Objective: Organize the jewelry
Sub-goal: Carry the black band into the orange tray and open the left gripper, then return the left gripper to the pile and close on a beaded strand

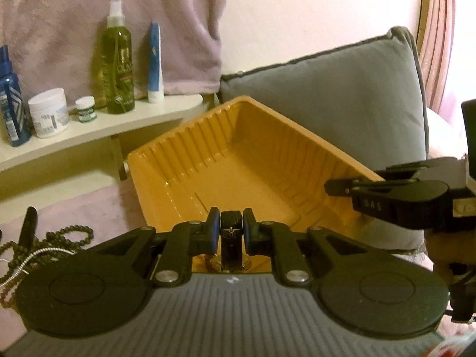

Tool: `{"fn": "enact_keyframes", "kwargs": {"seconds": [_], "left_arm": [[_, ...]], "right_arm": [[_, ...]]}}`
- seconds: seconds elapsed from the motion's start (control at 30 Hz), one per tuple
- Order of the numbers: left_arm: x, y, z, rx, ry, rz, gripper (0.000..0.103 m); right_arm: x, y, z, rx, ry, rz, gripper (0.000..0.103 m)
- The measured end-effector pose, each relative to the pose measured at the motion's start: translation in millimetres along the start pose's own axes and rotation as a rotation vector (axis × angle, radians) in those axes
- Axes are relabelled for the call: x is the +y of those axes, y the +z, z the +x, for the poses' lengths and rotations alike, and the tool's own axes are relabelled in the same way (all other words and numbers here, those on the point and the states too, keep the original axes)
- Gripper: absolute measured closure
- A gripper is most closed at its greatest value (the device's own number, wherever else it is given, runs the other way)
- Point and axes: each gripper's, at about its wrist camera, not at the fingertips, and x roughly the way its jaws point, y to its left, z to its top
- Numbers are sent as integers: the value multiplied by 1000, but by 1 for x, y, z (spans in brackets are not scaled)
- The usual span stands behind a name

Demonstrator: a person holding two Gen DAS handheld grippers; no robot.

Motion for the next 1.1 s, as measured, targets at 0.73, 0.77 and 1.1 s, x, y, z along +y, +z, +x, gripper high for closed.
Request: {"fn": "enact_keyframes", "kwargs": {"seconds": [0.73,0.77,1.1], "left_arm": [[64,-10,-42,-41,220,-93,79],[71,-13,-45,-40,236,-105,79],[122,-54,-65,12,415,-173,79]], "right_arm": [[0,-1,1,3,-3,-4,99],[0,-1,1,3,-3,-5,99],[-1,-1,2,6,-5,-8,99]]}}
